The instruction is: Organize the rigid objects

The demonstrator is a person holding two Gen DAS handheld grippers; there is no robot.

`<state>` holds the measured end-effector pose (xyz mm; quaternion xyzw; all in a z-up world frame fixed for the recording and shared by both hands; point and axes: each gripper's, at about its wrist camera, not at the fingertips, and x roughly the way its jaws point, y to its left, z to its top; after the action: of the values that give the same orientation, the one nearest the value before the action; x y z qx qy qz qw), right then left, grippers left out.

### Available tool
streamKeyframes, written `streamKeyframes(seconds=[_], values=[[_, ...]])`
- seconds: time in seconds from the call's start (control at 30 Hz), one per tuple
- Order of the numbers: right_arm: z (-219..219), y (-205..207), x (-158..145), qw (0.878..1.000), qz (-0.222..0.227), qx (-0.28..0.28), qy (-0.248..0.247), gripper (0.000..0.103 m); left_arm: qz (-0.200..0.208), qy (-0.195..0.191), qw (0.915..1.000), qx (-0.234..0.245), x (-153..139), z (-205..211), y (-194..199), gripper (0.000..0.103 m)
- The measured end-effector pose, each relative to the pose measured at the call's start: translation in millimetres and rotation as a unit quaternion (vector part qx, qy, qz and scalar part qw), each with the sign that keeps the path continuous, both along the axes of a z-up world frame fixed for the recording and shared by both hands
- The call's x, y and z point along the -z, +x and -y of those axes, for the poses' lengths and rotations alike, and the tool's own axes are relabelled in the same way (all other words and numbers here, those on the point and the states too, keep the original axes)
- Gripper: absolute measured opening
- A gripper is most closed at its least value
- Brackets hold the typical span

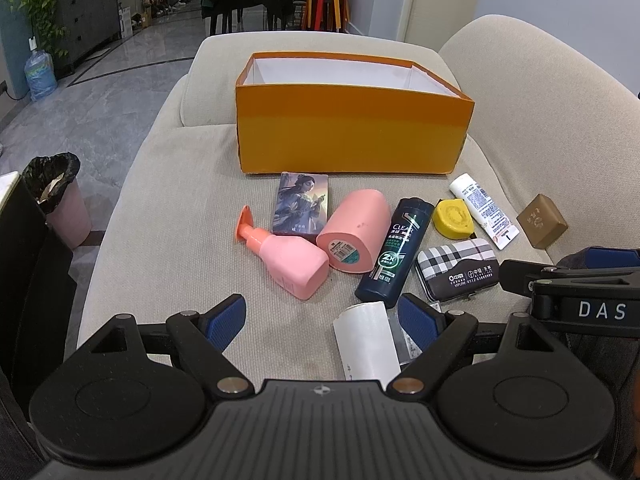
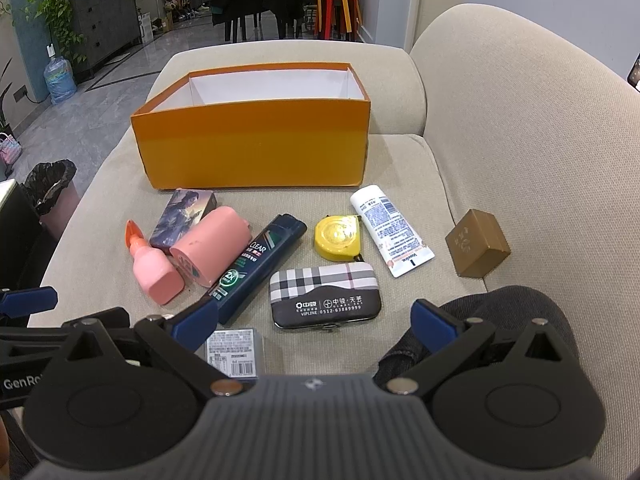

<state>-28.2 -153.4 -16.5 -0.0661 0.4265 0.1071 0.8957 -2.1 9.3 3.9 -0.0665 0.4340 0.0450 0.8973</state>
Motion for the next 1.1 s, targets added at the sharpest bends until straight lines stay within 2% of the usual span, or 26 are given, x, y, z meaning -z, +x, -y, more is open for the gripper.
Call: streamKeyframes(seconds=[0.73,1.1], values=[[0,0,3,1.000,0.000,0.001,-0.006,0.101,0.001,-0.003,1.0000,0.006,9,9,-2,0.100],[13,15,2,1.000,-0.002,-0.001,-0.004,0.101,-0.020,-0.007,0.9982,0.056,32,36,-8,0.100]])
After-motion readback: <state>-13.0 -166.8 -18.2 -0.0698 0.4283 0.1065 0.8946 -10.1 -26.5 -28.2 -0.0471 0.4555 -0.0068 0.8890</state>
